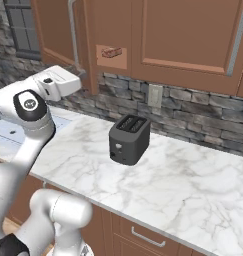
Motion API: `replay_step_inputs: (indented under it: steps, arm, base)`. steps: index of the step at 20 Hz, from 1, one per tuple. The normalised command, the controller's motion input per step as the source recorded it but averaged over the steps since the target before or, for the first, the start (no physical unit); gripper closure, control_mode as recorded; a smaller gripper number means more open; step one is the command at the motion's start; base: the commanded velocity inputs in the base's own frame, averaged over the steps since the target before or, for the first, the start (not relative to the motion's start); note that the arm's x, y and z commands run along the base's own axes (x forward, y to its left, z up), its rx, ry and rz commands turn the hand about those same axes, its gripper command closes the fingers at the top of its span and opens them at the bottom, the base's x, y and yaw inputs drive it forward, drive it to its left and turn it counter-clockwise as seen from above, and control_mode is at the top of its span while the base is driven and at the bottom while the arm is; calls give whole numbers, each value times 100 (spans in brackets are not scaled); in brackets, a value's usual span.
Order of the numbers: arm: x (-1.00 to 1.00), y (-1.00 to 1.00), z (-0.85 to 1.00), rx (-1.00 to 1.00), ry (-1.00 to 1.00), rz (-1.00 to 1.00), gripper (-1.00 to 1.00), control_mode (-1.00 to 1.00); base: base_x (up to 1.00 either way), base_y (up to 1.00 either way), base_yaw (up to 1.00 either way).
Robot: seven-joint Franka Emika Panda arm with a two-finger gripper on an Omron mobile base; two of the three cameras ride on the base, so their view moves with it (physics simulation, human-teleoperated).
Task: Pick up the bar soap and bar soap from the sink, and place them back in the cabinet, and close the cabinet door.
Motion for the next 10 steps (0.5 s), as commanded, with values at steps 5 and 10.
replay_step_inputs:
  steps: [5, 10]
  arm:
    - [52, -21, -9, 0, 0, 2, -100, -100]
    - [50, -15, -8, 0, 0, 3, -100, -100]
  base:
    - [0, 0, 0]
    - [0, 0, 0]
